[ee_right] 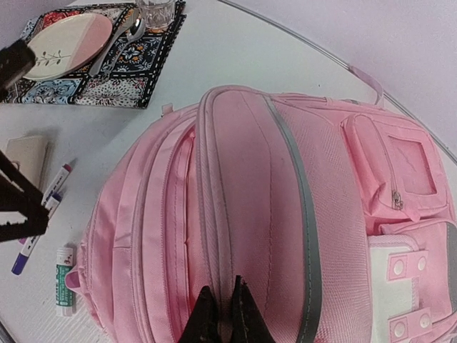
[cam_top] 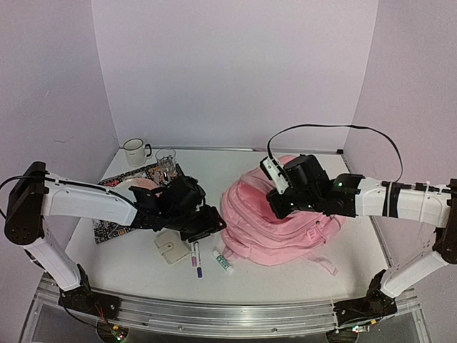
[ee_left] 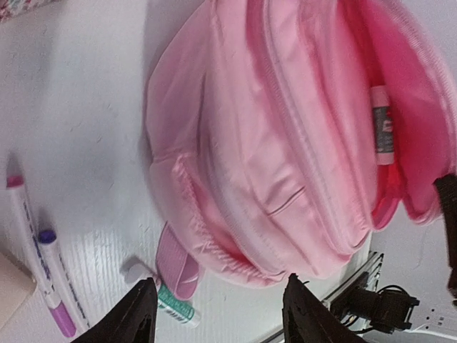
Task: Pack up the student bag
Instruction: Pick up the glue stick at the center of the board.
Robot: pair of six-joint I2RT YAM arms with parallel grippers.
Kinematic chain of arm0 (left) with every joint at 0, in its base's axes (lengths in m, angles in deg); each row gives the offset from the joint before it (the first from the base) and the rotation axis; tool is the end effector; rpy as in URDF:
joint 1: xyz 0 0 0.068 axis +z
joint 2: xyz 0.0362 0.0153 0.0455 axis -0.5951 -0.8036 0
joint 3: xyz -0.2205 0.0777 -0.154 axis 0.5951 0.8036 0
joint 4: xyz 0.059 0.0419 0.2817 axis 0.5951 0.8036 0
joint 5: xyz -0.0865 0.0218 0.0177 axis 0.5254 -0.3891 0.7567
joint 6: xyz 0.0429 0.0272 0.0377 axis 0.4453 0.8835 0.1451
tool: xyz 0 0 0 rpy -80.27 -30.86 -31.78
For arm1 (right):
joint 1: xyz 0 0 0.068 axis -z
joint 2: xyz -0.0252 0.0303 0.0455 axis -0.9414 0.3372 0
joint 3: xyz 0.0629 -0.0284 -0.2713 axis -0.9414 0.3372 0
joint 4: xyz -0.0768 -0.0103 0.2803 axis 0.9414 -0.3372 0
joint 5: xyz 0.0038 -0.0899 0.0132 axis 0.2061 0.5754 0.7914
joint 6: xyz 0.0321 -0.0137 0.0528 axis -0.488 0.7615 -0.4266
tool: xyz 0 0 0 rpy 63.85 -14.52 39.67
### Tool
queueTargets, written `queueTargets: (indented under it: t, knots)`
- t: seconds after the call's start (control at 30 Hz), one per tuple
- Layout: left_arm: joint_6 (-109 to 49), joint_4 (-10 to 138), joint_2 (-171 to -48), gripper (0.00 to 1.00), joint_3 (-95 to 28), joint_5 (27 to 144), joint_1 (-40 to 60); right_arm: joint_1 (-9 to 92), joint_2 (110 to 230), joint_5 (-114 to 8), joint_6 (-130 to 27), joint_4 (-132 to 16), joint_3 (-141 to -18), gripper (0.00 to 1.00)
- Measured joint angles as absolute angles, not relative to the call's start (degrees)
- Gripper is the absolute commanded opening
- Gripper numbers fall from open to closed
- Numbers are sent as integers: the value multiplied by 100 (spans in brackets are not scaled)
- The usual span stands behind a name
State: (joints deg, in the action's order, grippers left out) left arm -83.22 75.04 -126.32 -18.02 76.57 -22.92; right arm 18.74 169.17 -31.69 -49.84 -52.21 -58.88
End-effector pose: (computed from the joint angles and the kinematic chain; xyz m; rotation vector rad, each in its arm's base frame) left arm 0.1918 -0.3241 0.1896 -0.1216 2.5899 -0.9613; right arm 0.2352 0.2774 0.2754 -0.6116 1.8362 0.4269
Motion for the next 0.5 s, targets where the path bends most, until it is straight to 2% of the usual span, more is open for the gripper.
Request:
queueTargets:
  t: [0.5]
  knots:
    - [-9612,8172,-13746,42,-2095,7298,-3250,1860,16925,-3355,-5056,-5444,-6102,0]
